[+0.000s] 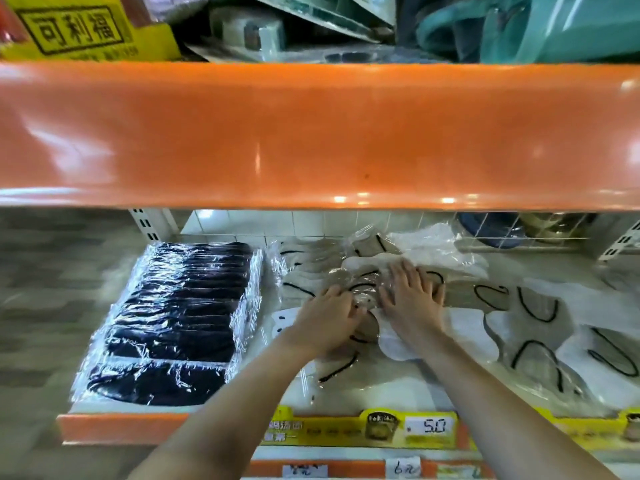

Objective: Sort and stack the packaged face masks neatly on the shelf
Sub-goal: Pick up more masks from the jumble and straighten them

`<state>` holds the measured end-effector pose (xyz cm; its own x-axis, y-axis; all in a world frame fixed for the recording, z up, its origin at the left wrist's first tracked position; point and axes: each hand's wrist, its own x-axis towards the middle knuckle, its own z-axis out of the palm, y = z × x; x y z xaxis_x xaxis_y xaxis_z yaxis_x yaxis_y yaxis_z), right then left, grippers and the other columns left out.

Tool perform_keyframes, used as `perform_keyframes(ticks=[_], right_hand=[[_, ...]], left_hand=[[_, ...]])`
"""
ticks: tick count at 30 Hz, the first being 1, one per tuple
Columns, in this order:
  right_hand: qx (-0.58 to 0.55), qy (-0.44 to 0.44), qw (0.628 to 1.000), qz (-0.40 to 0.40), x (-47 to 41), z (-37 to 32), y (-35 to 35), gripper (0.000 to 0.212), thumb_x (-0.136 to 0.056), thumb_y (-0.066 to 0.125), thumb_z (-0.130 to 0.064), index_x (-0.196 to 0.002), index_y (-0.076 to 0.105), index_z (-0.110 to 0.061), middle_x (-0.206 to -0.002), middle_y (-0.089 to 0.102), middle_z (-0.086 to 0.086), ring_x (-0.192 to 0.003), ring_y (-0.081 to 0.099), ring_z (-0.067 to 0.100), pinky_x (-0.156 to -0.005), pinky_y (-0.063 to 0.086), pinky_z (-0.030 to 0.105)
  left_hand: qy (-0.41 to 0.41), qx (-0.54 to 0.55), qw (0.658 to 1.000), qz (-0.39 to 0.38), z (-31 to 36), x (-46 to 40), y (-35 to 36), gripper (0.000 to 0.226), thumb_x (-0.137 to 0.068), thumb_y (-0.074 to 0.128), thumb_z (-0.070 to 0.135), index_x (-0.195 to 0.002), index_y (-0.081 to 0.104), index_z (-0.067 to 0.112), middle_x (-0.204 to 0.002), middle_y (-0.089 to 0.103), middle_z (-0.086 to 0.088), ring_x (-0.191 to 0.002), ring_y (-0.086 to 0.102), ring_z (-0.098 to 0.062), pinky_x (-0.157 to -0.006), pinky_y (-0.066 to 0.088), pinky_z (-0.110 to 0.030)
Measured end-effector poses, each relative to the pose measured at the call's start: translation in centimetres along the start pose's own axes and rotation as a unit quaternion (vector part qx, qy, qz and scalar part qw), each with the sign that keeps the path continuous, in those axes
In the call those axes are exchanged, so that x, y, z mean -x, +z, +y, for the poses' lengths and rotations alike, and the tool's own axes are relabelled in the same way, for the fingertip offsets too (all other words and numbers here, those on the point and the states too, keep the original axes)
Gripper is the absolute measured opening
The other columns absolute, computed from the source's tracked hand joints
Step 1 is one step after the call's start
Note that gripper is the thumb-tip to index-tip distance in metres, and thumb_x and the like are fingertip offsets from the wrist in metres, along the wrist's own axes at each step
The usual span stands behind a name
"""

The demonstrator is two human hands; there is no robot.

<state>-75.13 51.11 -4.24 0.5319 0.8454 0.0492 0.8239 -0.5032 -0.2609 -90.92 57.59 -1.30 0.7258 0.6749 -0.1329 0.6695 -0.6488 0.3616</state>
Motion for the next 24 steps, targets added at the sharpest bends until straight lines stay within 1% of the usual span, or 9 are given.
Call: perform_keyframes(ticks=[2,4,7,10,13,15,18,21,24], right_hand=[[-0.006,0.014,1.0,0.02,0.2,-0.1,0.0,0.058,-0.1,0.026,-0.049,-0.152,0.013,-0.027,-0.16,0.008,-0.005,-0.147,0.006,0.022,-0.116,0.0,0.057],[-0.01,0.022,0.999,0.042,0.5,-0.2,-0.1,0.052,-0.1,0.03,-0.045,-0.147,0.025,-0.025,-0.155,0.024,-0.002,-0.143,0.018,0.022,-0.117,0.009,0.056],[-0.018,0.024,0.996,0.081,0.9,0.0,-0.2,0.046,-0.098,0.035,-0.04,-0.14,0.037,-0.023,-0.138,0.046,-0.003,-0.132,0.036,0.02,-0.113,0.023,0.05],[-0.01,0.011,0.993,0.12,1.1,0.4,-0.1,0.048,-0.097,0.039,-0.036,-0.14,0.043,-0.016,-0.122,0.059,-0.001,-0.119,0.049,0.021,-0.104,0.034,0.043],[-0.025,-0.004,0.984,0.175,1.1,0.5,0.0,0.041,-0.093,0.034,-0.038,-0.112,0.063,-0.014,-0.103,0.066,0.003,-0.103,0.059,0.026,-0.093,0.04,0.044],[-0.024,-0.013,0.98,0.197,1.1,0.3,0.2,0.039,-0.093,0.033,-0.041,-0.101,0.061,-0.015,-0.099,0.064,0.003,-0.098,0.058,0.027,-0.088,0.042,0.043],[-0.036,-0.044,0.973,0.225,1.1,0.2,0.2,0.038,-0.09,0.04,-0.034,-0.118,0.051,-0.011,-0.118,0.058,0.008,-0.109,0.052,0.029,-0.095,0.041,0.045],[-0.082,-0.063,0.975,0.197,1.4,0.2,0.0,0.067,-0.086,0.041,-0.034,-0.145,0.027,-0.007,-0.149,0.034,0.01,-0.135,0.029,0.027,-0.113,0.023,0.044],[-0.122,-0.039,0.971,0.203,1.5,0.3,-0.3,0.077,-0.088,0.043,-0.033,-0.151,0.008,-0.006,-0.159,0.014,0.01,-0.144,0.013,0.026,-0.116,0.005,0.037]], left_hand=[[-0.005,0.004,0.999,0.031,0.2,-1.3,-1.4,0.032,-0.098,0.043,0.035,-0.109,0.058,0.01,-0.111,0.06,-0.01,-0.105,0.057,-0.028,-0.088,0.047,-0.041],[-0.018,-0.017,0.995,0.093,0.4,-2.6,-2.5,0.029,-0.097,0.045,0.028,-0.119,0.052,0.01,-0.122,0.057,-0.01,-0.113,0.053,-0.027,-0.094,0.045,-0.04],[-0.055,-0.046,0.991,0.11,0.5,-4.2,-2.5,0.051,-0.095,0.051,0.032,-0.139,0.033,0.012,-0.143,0.038,-0.009,-0.133,0.033,-0.028,-0.106,0.031,-0.043],[-0.081,-0.065,0.991,0.082,0.4,-5.1,-1.2,0.071,-0.09,0.06,0.038,-0.145,0.024,0.013,-0.147,0.03,-0.008,-0.138,0.025,-0.029,-0.11,0.023,-0.043],[-0.084,-0.064,0.986,0.128,0.5,-5.2,-0.2,0.071,-0.088,0.064,0.032,-0.145,0.025,0.014,-0.143,0.034,-0.007,-0.134,0.03,-0.028,-0.109,0.025,-0.042],[-0.076,-0.058,0.982,0.164,0.8,-4.7,0.4,0.062,-0.088,0.063,0.025,-0.141,0.032,0.014,-0.139,0.041,-0.004,-0.13,0.035,-0.025,-0.108,0.027,-0.039],[-0.042,-0.064,0.975,0.209,1.3,-3.6,1.2,0.048,-0.086,0.061,0.01,-0.131,0.045,0.015,-0.13,0.05,-0.003,-0.123,0.044,-0.026,-0.103,0.032,-0.04],[0.066,-0.071,0.949,0.299,1.6,-3.0,2.1,0.056,-0.063,0.065,-0.009,-0.113,0.061,0.016,-0.098,0.064,-0.008,-0.091,0.062,-0.032,-0.081,0.047,-0.045],[0.161,-0.088,0.918,0.352,1.6,-2.2,2.9,0.056,-0.069,0.043,-0.003,-0.115,0.058,0.026,-0.085,0.063,-0.003,-0.078,0.06,-0.027,-0.074,0.048,-0.039]])
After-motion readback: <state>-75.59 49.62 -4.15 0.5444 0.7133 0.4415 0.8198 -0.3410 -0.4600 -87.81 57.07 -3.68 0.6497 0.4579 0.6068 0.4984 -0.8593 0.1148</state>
